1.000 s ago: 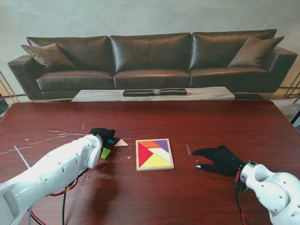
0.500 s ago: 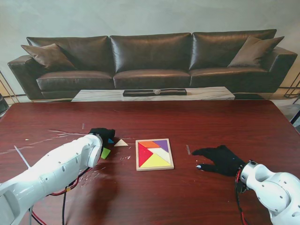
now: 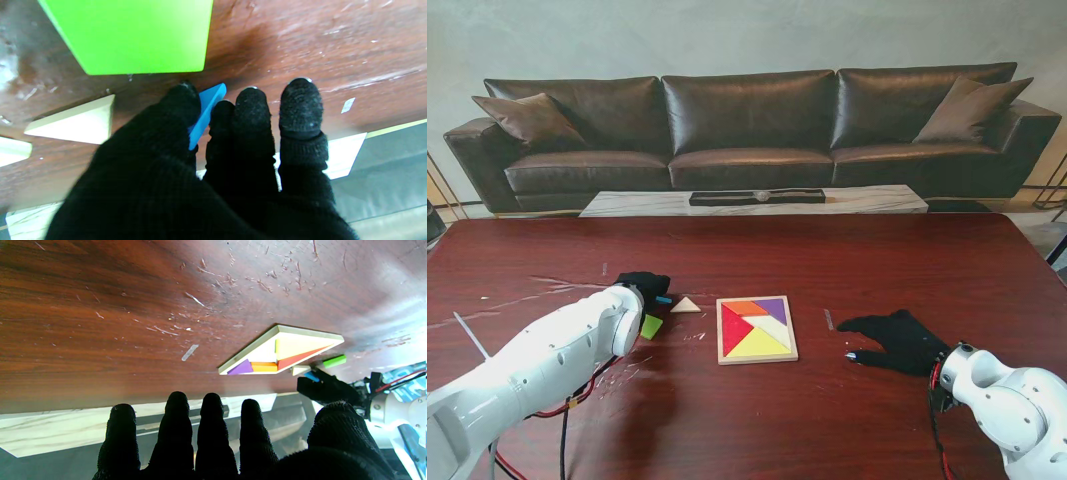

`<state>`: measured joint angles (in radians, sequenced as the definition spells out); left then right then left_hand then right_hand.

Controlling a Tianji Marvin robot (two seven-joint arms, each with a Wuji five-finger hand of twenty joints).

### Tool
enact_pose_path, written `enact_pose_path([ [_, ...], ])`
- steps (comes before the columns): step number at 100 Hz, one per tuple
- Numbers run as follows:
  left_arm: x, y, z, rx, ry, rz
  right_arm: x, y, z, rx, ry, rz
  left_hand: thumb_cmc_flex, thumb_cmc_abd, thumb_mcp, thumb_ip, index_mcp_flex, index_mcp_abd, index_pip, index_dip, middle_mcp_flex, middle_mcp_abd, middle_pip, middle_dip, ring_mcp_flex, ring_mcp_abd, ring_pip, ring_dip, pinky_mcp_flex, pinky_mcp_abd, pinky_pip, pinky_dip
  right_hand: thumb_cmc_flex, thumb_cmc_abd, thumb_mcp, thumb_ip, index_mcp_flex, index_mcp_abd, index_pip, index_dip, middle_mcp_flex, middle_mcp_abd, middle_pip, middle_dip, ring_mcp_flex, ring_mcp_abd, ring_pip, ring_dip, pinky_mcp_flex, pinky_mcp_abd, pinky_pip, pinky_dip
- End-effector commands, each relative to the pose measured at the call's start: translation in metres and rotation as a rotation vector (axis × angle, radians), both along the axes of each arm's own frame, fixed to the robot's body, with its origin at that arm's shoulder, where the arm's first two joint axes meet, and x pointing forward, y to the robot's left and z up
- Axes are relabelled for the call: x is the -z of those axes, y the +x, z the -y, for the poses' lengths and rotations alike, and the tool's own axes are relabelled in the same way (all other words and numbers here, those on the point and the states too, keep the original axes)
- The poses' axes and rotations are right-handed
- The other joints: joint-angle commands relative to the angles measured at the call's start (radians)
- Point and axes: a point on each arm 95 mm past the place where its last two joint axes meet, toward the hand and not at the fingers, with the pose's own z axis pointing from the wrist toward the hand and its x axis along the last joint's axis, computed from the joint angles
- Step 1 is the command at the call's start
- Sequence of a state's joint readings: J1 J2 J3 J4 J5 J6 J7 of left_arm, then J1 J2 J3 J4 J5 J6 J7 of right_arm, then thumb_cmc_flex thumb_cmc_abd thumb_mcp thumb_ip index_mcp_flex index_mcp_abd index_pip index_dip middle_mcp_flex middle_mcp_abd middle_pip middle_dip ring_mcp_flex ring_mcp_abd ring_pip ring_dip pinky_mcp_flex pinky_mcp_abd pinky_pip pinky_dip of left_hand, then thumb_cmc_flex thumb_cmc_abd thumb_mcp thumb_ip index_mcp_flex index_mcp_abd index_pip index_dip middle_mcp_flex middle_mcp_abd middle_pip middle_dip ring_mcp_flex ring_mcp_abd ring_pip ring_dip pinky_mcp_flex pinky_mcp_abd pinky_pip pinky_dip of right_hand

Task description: Assemble the tangram pieces into a square

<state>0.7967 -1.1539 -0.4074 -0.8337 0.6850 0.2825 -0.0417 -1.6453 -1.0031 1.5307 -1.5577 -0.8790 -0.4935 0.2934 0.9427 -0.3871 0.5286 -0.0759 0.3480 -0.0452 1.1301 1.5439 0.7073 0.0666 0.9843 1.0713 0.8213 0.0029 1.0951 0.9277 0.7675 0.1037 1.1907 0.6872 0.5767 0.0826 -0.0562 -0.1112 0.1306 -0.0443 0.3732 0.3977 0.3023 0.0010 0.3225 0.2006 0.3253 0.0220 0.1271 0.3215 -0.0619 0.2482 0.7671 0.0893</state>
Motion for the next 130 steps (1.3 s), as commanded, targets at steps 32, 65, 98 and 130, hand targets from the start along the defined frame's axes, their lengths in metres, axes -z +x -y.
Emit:
enact_pose_path([
  [32, 0.027, -0.027, -0.02, -0.042, 0.035, -0.047, 0.003, -0.003, -0.003, -0.003, -0.009, -0.008, 0.158, 0.011, -0.164, -0.014, 0.135, -0.012, 0.169, 0.026, 0.063, -0.103, 0.032, 0.034, 0.019, -0.112, -0.04, -0.006, 0.015, 0.013, -0.011, -0.007, 0.02, -0.001, 0.006, 0.025, -0.035, -0.003, 0.0, -0.011, -0.002, -0.002, 0.0, 0.004, 0.021, -0.014, -0.001, 0.009, -0.011, 0.016, 0.009, -0.017],
  [65, 0.009, -0.025, -0.01, -0.015, 0.031, 0.028, 0.004, -0.003, -0.003, 0.001, -0.009, -0.009, 0.169, 0.019, -0.175, -0.013, 0.131, -0.004, 0.177, 0.026, 0.063, -0.099, 0.025, 0.058, 0.02, -0.11, -0.039, -0.002, 0.015, 0.017, -0.007, -0.003, 0.022, -0.003, 0.005, 0.025, -0.036, -0.001, 0.0, -0.012, -0.001, -0.002, 0.001, 0.004, 0.02, -0.012, -0.002, 0.009, -0.01, 0.016, 0.009, -0.017],
  [98, -0.008, -0.023, 0.0, 0.015, 0.024, 0.086, 0.005, -0.004, -0.002, 0.005, -0.011, -0.01, 0.177, 0.025, -0.185, -0.012, 0.128, -0.001, 0.182, 0.026, 0.064, -0.097, 0.016, 0.08, 0.021, -0.109, -0.039, 0.002, 0.015, 0.018, -0.005, -0.002, 0.023, -0.003, 0.005, 0.025, -0.036, -0.001, 0.001, -0.013, -0.002, -0.002, 0.001, 0.004, 0.019, -0.011, -0.002, 0.009, -0.011, 0.016, 0.009, -0.017],
  [130, -0.043, -0.027, 0.026, 0.096, 0.017, 0.191, 0.005, -0.003, -0.002, 0.003, -0.01, -0.006, 0.18, 0.027, -0.193, -0.01, 0.126, -0.001, 0.181, 0.026, 0.065, -0.097, 0.011, 0.085, 0.021, -0.109, -0.039, 0.005, 0.017, 0.017, 0.0, 0.0, 0.024, -0.003, 0.005, 0.025, -0.036, -0.001, 0.002, -0.013, -0.002, -0.001, 0.001, 0.004, 0.019, -0.012, -0.002, 0.009, -0.012, 0.016, 0.009, -0.017],
])
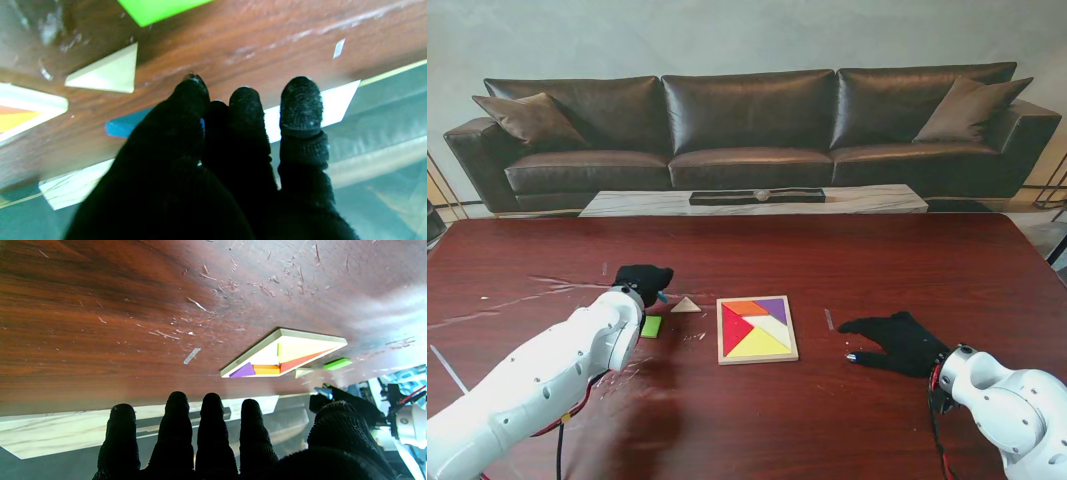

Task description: Assemble the tangram pieces into a square

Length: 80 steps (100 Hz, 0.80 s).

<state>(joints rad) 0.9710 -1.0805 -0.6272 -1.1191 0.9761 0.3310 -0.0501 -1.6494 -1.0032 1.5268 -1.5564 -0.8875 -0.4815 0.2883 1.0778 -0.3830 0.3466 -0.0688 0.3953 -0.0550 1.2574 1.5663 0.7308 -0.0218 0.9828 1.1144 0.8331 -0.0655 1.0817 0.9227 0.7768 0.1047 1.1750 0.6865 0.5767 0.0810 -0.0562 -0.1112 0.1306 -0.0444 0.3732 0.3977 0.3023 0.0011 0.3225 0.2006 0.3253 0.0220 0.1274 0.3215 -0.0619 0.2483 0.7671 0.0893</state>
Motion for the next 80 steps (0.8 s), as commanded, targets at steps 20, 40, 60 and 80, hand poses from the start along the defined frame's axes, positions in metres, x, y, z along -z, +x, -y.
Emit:
enact_pose_path([
  [20, -0.027, -0.007, 0.041, 0.138, -0.029, -0.011, 0.001, -0.002, -0.002, -0.007, -0.004, 0.006, 0.046, 0.024, -0.017, -0.015, 0.078, 0.007, 0.05, 0.004, 0.04, -0.012, 0.01, 0.048, 0.008, -0.043, -0.028, 0.01, 0.007, 0.016, 0.016, 0.0, 0.024, -0.001, 0.006, 0.025, -0.036, -0.001, 0.002, -0.013, -0.001, -0.002, 0.001, 0.004, 0.02, -0.013, -0.001, 0.009, -0.012, 0.016, 0.009, -0.017],
  [40, -0.026, -0.013, 0.071, 0.252, -0.044, -0.06, 0.001, -0.002, -0.001, -0.005, -0.006, 0.011, 0.048, 0.026, -0.025, -0.011, 0.077, 0.002, 0.049, 0.004, 0.041, -0.012, 0.005, 0.055, 0.008, -0.046, -0.031, 0.011, 0.005, 0.012, 0.014, 0.0, 0.025, -0.001, 0.006, 0.025, -0.036, -0.001, 0.002, -0.013, -0.002, -0.002, 0.001, 0.004, 0.021, -0.013, -0.001, 0.009, -0.011, 0.016, 0.009, -0.017],
  [60, -0.025, -0.015, 0.096, 0.336, -0.059, -0.075, 0.001, -0.003, 0.002, 0.001, -0.008, 0.013, 0.049, 0.026, -0.03, -0.009, 0.077, 0.0, 0.048, 0.004, 0.042, -0.013, 0.002, 0.059, 0.008, -0.047, -0.032, 0.013, 0.006, 0.011, 0.014, 0.0, 0.025, -0.001, 0.005, 0.025, -0.036, -0.001, 0.003, -0.014, -0.001, -0.003, 0.001, 0.004, 0.021, -0.014, -0.001, 0.008, -0.011, 0.015, 0.009, -0.017],
  [80, -0.019, -0.016, 0.112, 0.406, -0.045, -0.111, 0.001, -0.003, 0.003, 0.007, -0.006, 0.017, 0.051, 0.027, -0.031, -0.005, 0.076, -0.002, 0.048, 0.004, 0.041, -0.014, -0.001, 0.064, 0.004, -0.048, -0.033, 0.015, 0.005, 0.011, 0.013, 0.001, 0.025, 0.0, 0.006, 0.025, -0.036, -0.001, 0.003, -0.014, -0.001, -0.003, 0.001, 0.004, 0.022, -0.013, -0.001, 0.008, -0.01, 0.015, 0.009, -0.017],
])
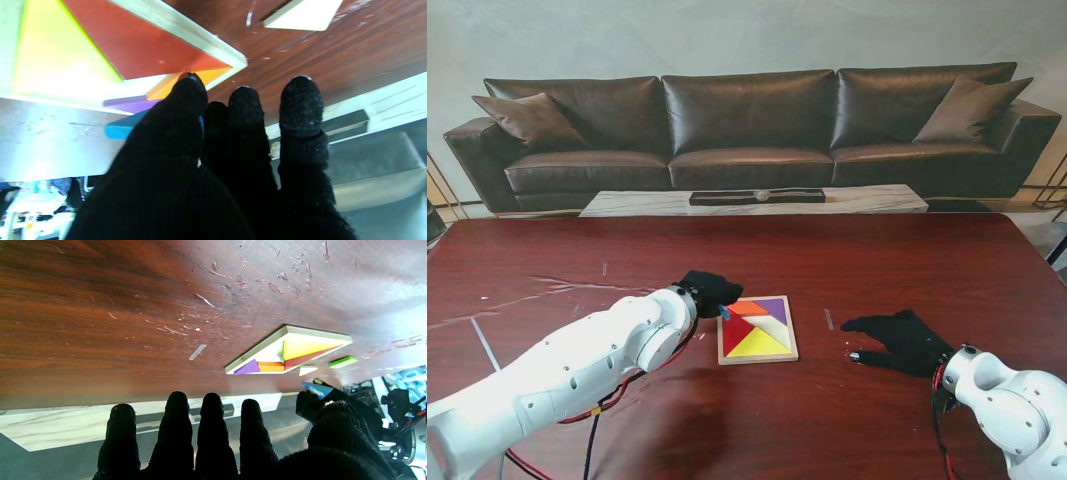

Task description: Assemble the tangram pieces into a square

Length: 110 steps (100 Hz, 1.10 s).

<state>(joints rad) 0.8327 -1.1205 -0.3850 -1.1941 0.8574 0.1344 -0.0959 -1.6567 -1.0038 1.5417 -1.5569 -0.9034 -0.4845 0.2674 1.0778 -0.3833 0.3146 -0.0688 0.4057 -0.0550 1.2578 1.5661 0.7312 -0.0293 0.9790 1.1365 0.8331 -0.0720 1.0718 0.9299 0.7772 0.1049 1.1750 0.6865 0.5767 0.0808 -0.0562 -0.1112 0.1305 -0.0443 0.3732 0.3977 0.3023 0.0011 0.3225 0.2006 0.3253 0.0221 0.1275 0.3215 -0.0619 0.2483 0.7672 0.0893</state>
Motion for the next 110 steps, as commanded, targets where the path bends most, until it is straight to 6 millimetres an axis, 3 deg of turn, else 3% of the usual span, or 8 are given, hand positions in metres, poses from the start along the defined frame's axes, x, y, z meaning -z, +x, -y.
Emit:
enact_pose_path([
  [1, -0.004, 0.002, 0.01, 0.023, -0.001, -0.006, 0.003, -0.003, -0.001, -0.003, 0.0, -0.003, 0.051, 0.027, 0.001, -0.006, 0.066, -0.002, 0.048, 0.004, 0.041, -0.007, 0.003, 0.042, 0.004, -0.041, -0.023, 0.008, 0.004, 0.011, 0.013, 0.001, 0.025, 0.0, 0.006, 0.025, -0.036, -0.001, 0.003, -0.014, -0.001, -0.003, 0.001, 0.004, 0.022, -0.014, -0.001, 0.008, -0.011, 0.015, 0.009, -0.017],
  [43, 0.002, 0.009, 0.027, 0.099, 0.154, -0.057, 0.002, -0.004, 0.001, 0.002, 0.003, 0.006, 0.055, 0.031, 0.008, 0.011, 0.05, -0.005, 0.046, 0.004, 0.023, -0.001, 0.001, 0.102, -0.018, -0.043, -0.004, 0.03, -0.015, 0.018, 0.022, 0.013, 0.026, -0.002, 0.006, 0.025, -0.036, -0.001, 0.004, -0.015, 0.0, -0.004, 0.002, 0.004, 0.024, -0.015, 0.0, 0.009, -0.01, 0.017, 0.009, -0.017],
  [80, 0.01, 0.013, 0.036, 0.129, 0.172, -0.056, 0.004, -0.005, 0.004, 0.01, 0.001, 0.005, 0.058, 0.039, 0.01, 0.03, -0.016, -0.052, 0.005, 0.001, -0.023, 0.001, 0.004, 0.157, -0.072, -0.038, 0.043, 0.089, -0.089, 0.033, 0.116, 0.064, 0.028, -0.003, 0.006, 0.025, -0.035, -0.001, 0.005, -0.015, 0.0, -0.004, 0.002, 0.005, 0.026, -0.016, 0.001, 0.009, -0.009, 0.017, 0.01, -0.017],
  [94, 0.01, 0.013, 0.039, 0.146, 0.181, -0.041, 0.004, -0.005, 0.005, 0.013, 0.003, 0.004, 0.05, 0.025, 0.013, 0.035, -0.056, -0.072, -0.014, -0.05, -0.055, 0.002, -0.026, 0.148, -0.102, -0.026, 0.017, 0.099, -0.121, 0.035, 0.135, 0.056, 0.031, -0.005, 0.006, 0.025, -0.034, -0.002, 0.006, -0.015, 0.0, -0.004, 0.002, 0.005, 0.027, -0.016, 0.001, 0.009, -0.009, 0.017, 0.01, -0.017],
  [101, 0.01, 0.013, 0.04, 0.158, 0.187, -0.036, 0.004, -0.005, 0.005, 0.014, 0.002, 0.004, 0.041, 0.014, 0.035, 0.025, -0.087, -0.083, -0.023, -0.15, -0.068, 0.004, -0.047, 0.148, -0.111, -0.019, 0.003, 0.115, -0.135, 0.034, 0.15, 0.055, 0.031, -0.005, 0.006, 0.025, -0.035, -0.002, 0.006, -0.015, 0.0, -0.005, 0.003, 0.005, 0.028, -0.017, 0.001, 0.009, -0.009, 0.017, 0.01, -0.017],
  [110, 0.011, 0.013, 0.041, 0.167, 0.193, -0.033, 0.004, -0.005, 0.005, 0.016, 0.003, 0.004, 0.039, 0.011, 0.039, 0.023, -0.09, -0.094, -0.023, -0.177, -0.074, 0.002, -0.054, 0.144, -0.116, -0.016, -0.006, 0.123, -0.138, 0.031, 0.152, 0.054, 0.032, -0.006, 0.006, 0.025, -0.034, -0.002, 0.006, -0.015, 0.0, -0.004, 0.003, 0.005, 0.027, -0.016, 0.001, 0.009, -0.009, 0.017, 0.01, -0.017],
])
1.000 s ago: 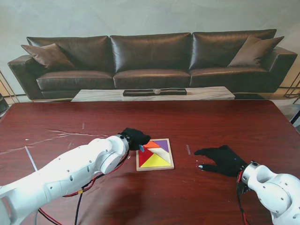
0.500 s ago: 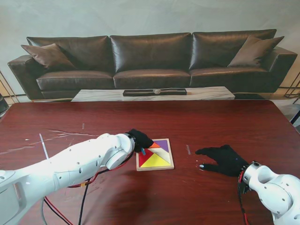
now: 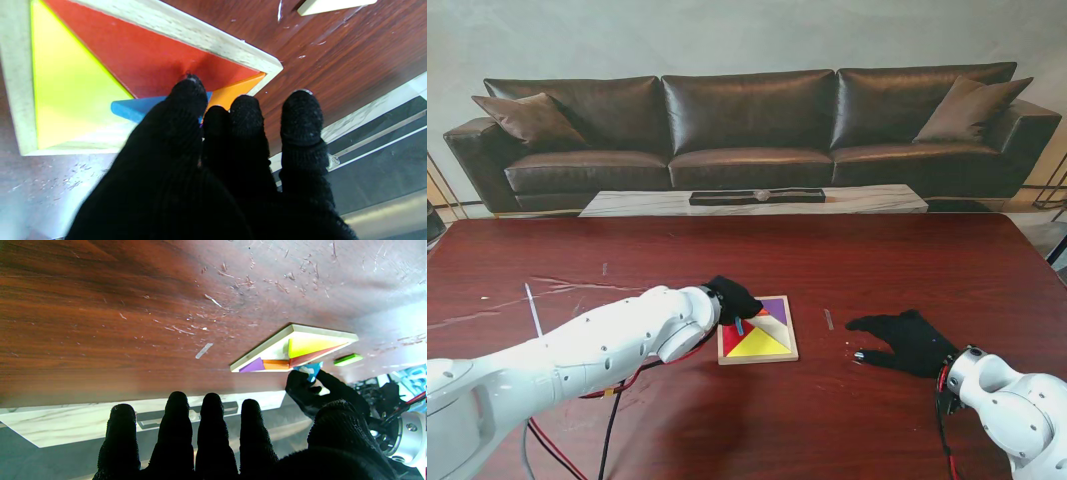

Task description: Assemble the tangram pieces into a square

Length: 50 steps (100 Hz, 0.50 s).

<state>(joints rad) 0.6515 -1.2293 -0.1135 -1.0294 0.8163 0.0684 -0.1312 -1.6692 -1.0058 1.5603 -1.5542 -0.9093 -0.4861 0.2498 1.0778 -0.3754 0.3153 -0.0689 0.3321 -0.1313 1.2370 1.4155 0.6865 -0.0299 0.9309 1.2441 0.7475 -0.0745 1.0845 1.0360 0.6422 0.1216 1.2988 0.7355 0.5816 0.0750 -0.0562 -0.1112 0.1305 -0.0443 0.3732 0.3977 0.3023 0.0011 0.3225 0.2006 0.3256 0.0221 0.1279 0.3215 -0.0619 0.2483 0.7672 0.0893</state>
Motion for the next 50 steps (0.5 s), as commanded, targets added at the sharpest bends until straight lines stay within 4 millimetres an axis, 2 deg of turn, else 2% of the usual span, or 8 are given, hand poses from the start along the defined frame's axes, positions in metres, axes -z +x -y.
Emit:
enact_pose_path([
  [1, -0.0041, 0.0019, 0.0036, 0.011, -0.004, 0.006, 0.0037, -0.003, -0.0015, -0.002, 0.0, -0.007, 0.037, 0.002, 0.04, 0.022, -0.02, -0.02, 0.0, -0.039, -0.031, 0.003, -0.009, 0.035, -0.032, -0.012, -0.023, 0.021, -0.004, 0.014, 0.029, 0.004, 0.027, 0.0, 0.006, 0.025, -0.034, -0.002, 0.007, -0.015, 0.0, -0.004, 0.003, 0.005, 0.027, -0.016, 0.001, 0.009, -0.009, 0.017, 0.01, -0.017],
  [6, -0.0037, 0.0018, 0.0039, 0.014, -0.006, 0.007, 0.0037, -0.003, -0.0014, -0.001, -0.001, -0.006, 0.037, 0.001, 0.042, 0.021, -0.027, -0.021, -0.013, -0.061, -0.04, 0.005, -0.02, 0.029, -0.038, -0.008, -0.031, 0.023, -0.009, 0.014, 0.031, 0.004, 0.028, 0.0, 0.007, 0.026, -0.035, -0.002, 0.007, -0.015, 0.001, -0.004, 0.003, 0.005, 0.028, -0.016, 0.001, 0.009, -0.009, 0.018, 0.01, -0.017],
  [14, -0.0039, 0.0013, 0.0043, 0.021, -0.011, 0.012, 0.0037, -0.0031, -0.0012, 0.0, -0.003, -0.007, 0.032, 0.0, 0.052, 0.017, -0.051, -0.025, -0.017, -0.173, -0.058, 0.009, -0.056, 0.021, -0.049, 0.0, -0.067, 0.039, -0.02, 0.011, 0.032, 0.007, 0.03, -0.002, 0.007, 0.026, -0.035, -0.002, 0.007, -0.015, 0.0, -0.005, 0.003, 0.005, 0.028, -0.016, 0.001, 0.009, -0.009, 0.018, 0.01, -0.017],
  [19, -0.0042, 0.0007, 0.0047, 0.023, -0.015, 0.015, 0.0038, -0.003, -0.0012, 0.0, -0.004, -0.008, 0.03, 0.002, 0.052, 0.016, -0.057, -0.027, -0.024, -0.198, -0.065, 0.012, -0.069, 0.015, -0.056, 0.005, -0.08, 0.038, -0.021, 0.013, 0.032, 0.008, 0.031, -0.003, 0.007, 0.026, -0.035, -0.002, 0.007, -0.015, 0.0, -0.004, 0.003, 0.005, 0.027, -0.015, 0.001, 0.009, -0.009, 0.018, 0.01, -0.017],
  [25, -0.0047, 0.0, 0.0051, 0.027, -0.022, 0.022, 0.0039, -0.0028, -0.0013, 0.001, -0.003, -0.009, 0.027, 0.002, 0.048, 0.017, -0.073, -0.034, -0.019, -0.294, -0.077, 0.021, -0.111, 0.009, -0.063, 0.009, -0.102, 0.044, -0.027, 0.014, 0.032, 0.011, 0.032, -0.004, 0.007, 0.026, -0.035, -0.002, 0.008, -0.015, 0.0, -0.003, 0.003, 0.005, 0.028, -0.016, 0.001, 0.009, -0.01, 0.018, 0.009, -0.017],
  [34, -0.0051, -0.0008, 0.0058, 0.03, -0.028, 0.021, 0.004, -0.0026, -0.0016, 0.001, -0.004, -0.01, 0.023, 0.006, 0.043, 0.016, -0.082, -0.03, -0.031, -0.369, -0.089, 0.031, -0.154, -0.001, -0.072, 0.014, -0.125, 0.04, -0.035, 0.016, 0.026, 0.014, 0.035, -0.007, 0.008, 0.026, -0.034, -0.002, 0.009, -0.015, 0.0, -0.005, 0.004, 0.005, 0.028, -0.016, 0.001, 0.009, -0.009, 0.018, 0.01, -0.017],
  [39, -0.0052, -0.0011, 0.0062, 0.031, -0.027, 0.02, 0.004, -0.0025, -0.0018, 0.0, -0.004, -0.01, 0.022, 0.008, 0.042, 0.016, -0.082, -0.027, -0.046, -0.395, -0.092, 0.035, -0.172, -0.01, -0.074, 0.014, -0.131, 0.039, -0.035, 0.016, 0.027, 0.016, 0.037, -0.008, 0.008, 0.026, -0.035, -0.001, 0.009, -0.016, 0.0, -0.005, 0.004, 0.005, 0.027, -0.015, 0.001, 0.009, -0.009, 0.018, 0.01, -0.017],
  [50, -0.0048, -0.0012, 0.0064, 0.033, -0.032, 0.015, 0.0039, -0.0026, -0.0018, 0.0, -0.006, -0.008, 0.03, 0.027, 0.025, 0.013, -0.065, -0.009, -0.125, -0.517, -0.097, 0.05, -0.251, -0.038, -0.08, 0.021, -0.168, 0.023, -0.044, 0.019, 0.021, 0.019, 0.039, -0.009, 0.008, 0.027, -0.034, -0.001, 0.01, -0.016, 0.0, -0.003, 0.005, 0.006, 0.028, -0.015, 0.002, 0.009, -0.01, 0.018, 0.01, -0.017],
])
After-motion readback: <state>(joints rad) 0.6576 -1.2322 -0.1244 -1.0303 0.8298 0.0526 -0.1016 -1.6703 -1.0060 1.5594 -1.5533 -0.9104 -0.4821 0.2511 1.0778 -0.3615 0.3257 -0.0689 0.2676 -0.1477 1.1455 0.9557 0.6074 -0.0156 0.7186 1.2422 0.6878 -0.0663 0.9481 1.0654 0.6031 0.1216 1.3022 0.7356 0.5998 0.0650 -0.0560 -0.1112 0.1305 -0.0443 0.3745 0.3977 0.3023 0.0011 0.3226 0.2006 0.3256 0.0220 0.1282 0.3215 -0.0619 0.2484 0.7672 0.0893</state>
